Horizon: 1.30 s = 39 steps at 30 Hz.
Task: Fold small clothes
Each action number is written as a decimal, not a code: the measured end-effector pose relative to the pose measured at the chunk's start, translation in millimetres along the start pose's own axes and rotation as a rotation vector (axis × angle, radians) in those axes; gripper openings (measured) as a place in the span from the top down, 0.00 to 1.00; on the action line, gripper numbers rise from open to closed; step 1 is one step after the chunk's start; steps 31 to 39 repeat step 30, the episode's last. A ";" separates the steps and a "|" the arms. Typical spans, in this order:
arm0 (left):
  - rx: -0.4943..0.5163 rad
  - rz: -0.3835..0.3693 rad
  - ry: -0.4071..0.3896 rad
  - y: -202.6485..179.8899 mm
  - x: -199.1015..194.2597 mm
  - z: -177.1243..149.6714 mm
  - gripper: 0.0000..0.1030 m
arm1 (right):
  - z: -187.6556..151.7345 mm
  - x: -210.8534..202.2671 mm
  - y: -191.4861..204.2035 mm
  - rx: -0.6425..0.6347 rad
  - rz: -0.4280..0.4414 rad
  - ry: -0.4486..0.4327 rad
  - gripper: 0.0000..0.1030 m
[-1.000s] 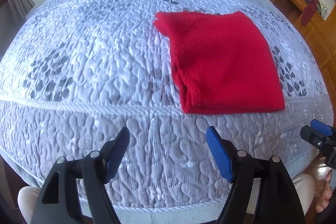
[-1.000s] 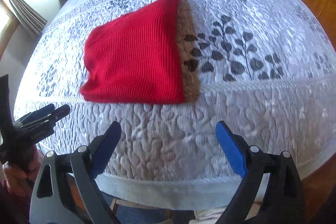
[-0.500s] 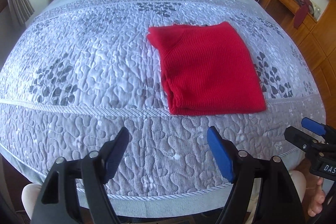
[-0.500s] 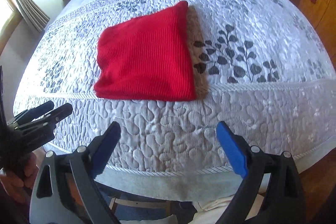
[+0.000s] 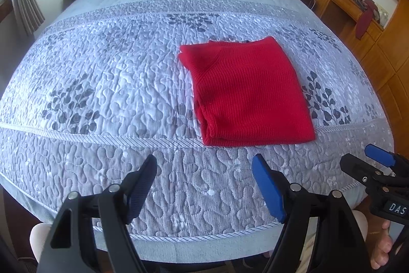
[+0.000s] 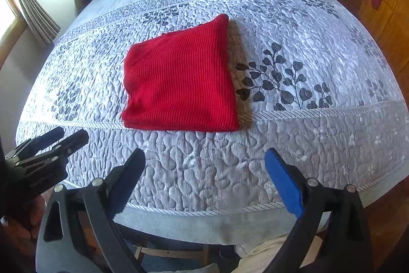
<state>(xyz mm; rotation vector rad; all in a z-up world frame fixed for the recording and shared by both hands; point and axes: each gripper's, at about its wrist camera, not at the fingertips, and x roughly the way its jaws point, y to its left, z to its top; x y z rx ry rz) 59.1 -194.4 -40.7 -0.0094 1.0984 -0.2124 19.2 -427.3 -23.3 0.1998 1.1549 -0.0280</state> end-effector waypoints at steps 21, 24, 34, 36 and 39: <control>0.010 0.016 0.013 0.8 5.5 -1.1 0.25 | -0.7 12.4 -0.6 0.012 0.007 0.025 0.09; 0.004 0.008 0.025 1.7 7.5 -1.1 0.25 | 0.0 14.1 -1.8 0.014 0.012 0.029 0.09; 0.004 0.013 0.024 3.4 7.0 -1.4 0.25 | -0.4 15.4 -2.9 0.021 0.015 0.031 0.09; 0.004 0.013 0.024 3.4 7.0 -1.4 0.25 | -0.4 15.4 -2.9 0.021 0.015 0.031 0.09; 0.004 0.013 0.024 3.4 7.0 -1.4 0.25 | -0.4 15.4 -2.9 0.021 0.015 0.031 0.09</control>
